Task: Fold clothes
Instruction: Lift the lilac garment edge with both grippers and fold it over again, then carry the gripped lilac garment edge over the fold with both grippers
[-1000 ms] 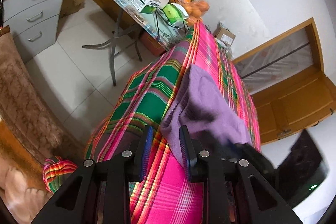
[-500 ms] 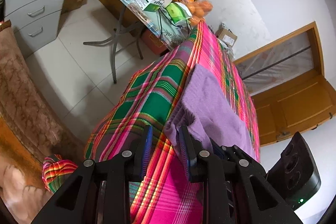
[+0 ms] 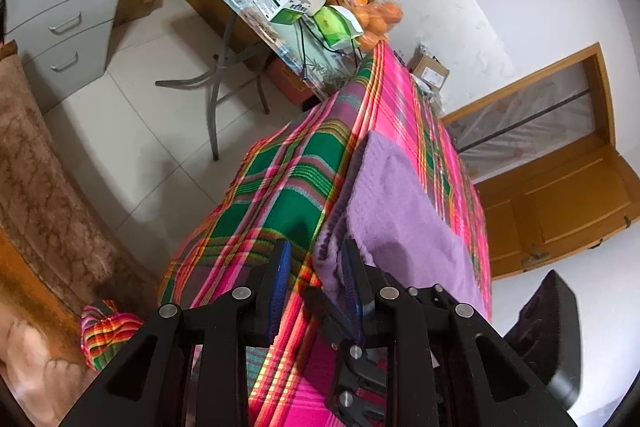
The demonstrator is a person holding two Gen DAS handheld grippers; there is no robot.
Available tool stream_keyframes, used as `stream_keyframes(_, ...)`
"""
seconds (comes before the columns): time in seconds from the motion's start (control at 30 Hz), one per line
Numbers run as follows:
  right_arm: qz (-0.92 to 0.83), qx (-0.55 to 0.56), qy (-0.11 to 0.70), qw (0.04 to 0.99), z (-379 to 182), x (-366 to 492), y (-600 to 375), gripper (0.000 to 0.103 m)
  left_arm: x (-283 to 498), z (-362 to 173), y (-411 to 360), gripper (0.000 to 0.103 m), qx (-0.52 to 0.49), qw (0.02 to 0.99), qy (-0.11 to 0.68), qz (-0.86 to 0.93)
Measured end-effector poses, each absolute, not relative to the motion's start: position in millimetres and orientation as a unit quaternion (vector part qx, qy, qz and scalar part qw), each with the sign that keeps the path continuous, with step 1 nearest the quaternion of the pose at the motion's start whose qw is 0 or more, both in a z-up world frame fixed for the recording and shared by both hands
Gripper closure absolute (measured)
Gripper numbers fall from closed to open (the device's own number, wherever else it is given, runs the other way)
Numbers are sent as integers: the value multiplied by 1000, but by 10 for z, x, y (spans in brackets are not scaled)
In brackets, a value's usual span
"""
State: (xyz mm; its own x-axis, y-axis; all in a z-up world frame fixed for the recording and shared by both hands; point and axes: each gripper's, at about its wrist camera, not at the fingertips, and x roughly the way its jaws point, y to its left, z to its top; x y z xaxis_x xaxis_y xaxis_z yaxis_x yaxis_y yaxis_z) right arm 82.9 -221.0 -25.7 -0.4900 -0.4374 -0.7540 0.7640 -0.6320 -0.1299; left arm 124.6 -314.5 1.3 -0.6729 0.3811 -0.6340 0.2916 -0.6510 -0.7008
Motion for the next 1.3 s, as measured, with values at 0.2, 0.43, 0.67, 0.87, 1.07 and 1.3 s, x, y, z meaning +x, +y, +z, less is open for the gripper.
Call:
stream_keyframes(0.2, -844, 330, 231, 355, -186, 849, -2154, 86, 1122, 75, -3147, 72, -405, 45, -422, 810)
stream_keyframes(0.43, -864, 304, 194, 352, -56, 858, -1996, 88, 862, 49, -3138, 59, -423, 74, -443, 787)
stream_keyframes(0.67, -867, 299, 173, 359, -12, 892, -1897, 88, 603, -71, -3068, 56, -453, 102, -476, 747)
stream_keyframes(0.87, -871, 292, 144, 368, 29, 871, -1756, 88, 472, -148, -2992, 51, -465, 99, -480, 737)
stream_keyframes(1.07, -871, 289, 131, 375, 51, 834, -1663, 88, 330, -178, -2932, 51, -474, 97, -487, 727)
stream_keyframes(1.3, -873, 285, 121, 378, 70, 850, -1581, 88, 173, -194, -2883, 53, -482, 105, -493, 717)
